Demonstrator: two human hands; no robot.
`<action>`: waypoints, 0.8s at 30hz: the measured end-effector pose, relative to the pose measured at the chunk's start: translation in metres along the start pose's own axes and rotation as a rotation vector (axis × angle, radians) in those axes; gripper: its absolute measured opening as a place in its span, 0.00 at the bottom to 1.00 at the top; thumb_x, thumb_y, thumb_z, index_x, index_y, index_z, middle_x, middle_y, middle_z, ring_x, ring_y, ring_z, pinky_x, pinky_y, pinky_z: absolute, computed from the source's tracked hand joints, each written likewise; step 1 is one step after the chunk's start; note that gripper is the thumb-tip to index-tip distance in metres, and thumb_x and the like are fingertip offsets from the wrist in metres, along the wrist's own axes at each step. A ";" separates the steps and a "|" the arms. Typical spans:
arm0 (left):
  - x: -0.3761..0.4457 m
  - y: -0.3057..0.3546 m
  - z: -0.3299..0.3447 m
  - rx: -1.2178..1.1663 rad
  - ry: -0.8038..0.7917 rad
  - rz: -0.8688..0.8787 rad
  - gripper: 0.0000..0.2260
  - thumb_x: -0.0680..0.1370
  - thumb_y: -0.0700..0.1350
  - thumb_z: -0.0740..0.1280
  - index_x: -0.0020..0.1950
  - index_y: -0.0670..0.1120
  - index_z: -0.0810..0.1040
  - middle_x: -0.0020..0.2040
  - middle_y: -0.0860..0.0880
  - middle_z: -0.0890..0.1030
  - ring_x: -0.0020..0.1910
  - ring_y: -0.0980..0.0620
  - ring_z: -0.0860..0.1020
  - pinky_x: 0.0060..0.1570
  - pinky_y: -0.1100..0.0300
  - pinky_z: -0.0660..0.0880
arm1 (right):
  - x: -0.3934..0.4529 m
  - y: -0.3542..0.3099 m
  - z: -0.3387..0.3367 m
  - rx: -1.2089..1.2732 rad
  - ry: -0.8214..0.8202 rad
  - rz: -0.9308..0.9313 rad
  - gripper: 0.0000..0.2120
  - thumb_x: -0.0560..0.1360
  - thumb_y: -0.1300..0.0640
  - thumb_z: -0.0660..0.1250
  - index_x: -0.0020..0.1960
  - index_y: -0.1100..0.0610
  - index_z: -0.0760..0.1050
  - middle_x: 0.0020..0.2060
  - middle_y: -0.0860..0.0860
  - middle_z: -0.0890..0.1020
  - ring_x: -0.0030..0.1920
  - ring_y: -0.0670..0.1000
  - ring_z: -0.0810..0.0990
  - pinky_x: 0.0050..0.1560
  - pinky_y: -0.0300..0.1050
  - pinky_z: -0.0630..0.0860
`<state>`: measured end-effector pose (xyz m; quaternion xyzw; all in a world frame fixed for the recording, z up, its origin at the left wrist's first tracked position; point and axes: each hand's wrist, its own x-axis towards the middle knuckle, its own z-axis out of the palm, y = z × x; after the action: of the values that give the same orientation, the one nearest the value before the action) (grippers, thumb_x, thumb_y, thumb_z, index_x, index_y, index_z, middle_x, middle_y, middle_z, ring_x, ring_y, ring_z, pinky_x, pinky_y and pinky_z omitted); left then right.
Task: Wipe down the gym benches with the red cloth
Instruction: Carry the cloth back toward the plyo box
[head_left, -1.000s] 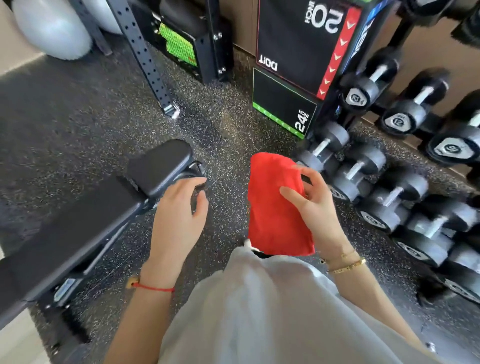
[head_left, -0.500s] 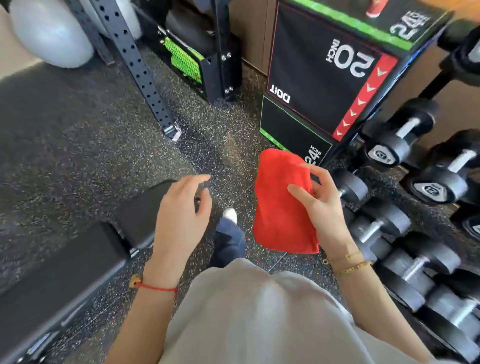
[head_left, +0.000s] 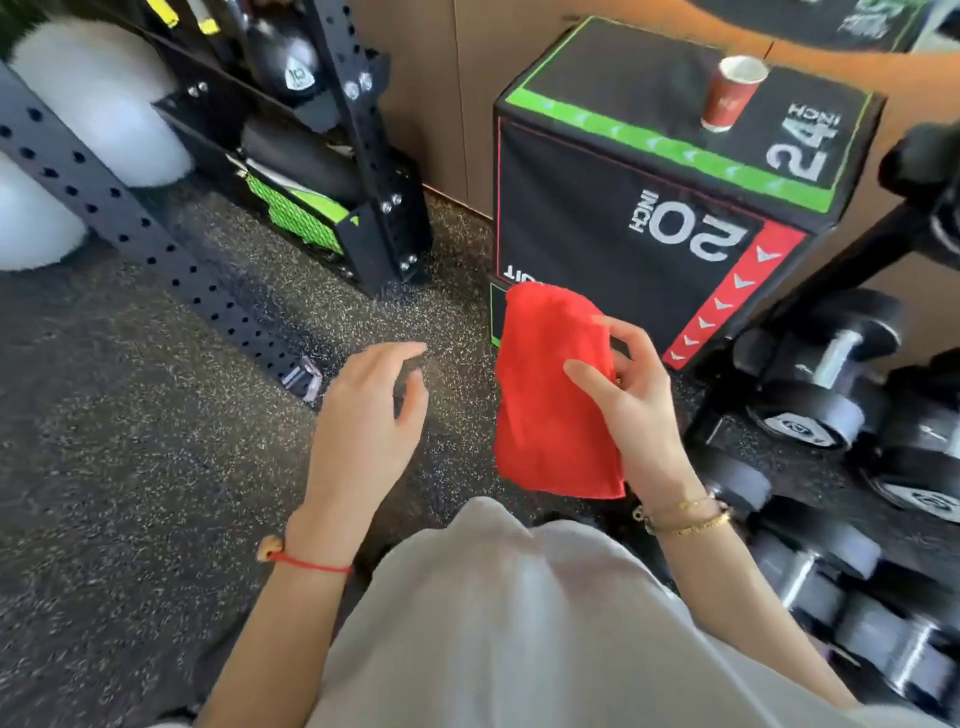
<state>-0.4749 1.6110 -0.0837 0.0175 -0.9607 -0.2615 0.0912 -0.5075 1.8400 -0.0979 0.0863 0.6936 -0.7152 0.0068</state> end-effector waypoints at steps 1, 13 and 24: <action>0.020 -0.002 0.002 -0.001 -0.014 0.015 0.13 0.82 0.43 0.62 0.66 0.47 0.76 0.62 0.51 0.80 0.62 0.53 0.74 0.61 0.68 0.63 | 0.015 -0.002 0.005 0.003 0.017 0.006 0.18 0.73 0.62 0.72 0.58 0.48 0.74 0.42 0.46 0.85 0.42 0.44 0.82 0.44 0.41 0.79; 0.267 0.006 0.066 -0.059 -0.049 0.156 0.13 0.81 0.42 0.63 0.65 0.45 0.77 0.60 0.49 0.81 0.61 0.50 0.77 0.63 0.57 0.70 | 0.239 -0.013 0.015 0.059 0.181 0.069 0.18 0.72 0.60 0.73 0.59 0.49 0.75 0.43 0.49 0.86 0.44 0.48 0.83 0.48 0.47 0.79; 0.470 0.038 0.126 -0.077 -0.089 0.205 0.13 0.80 0.41 0.64 0.64 0.44 0.78 0.59 0.49 0.81 0.61 0.49 0.77 0.62 0.59 0.70 | 0.476 -0.042 -0.003 0.148 0.288 0.047 0.17 0.72 0.63 0.72 0.60 0.54 0.75 0.39 0.45 0.84 0.40 0.43 0.82 0.41 0.37 0.78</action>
<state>-0.9592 1.6687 -0.0926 -0.0961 -0.9499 -0.2879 0.0753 -0.9814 1.8970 -0.1195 0.2043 0.6306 -0.7442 -0.0824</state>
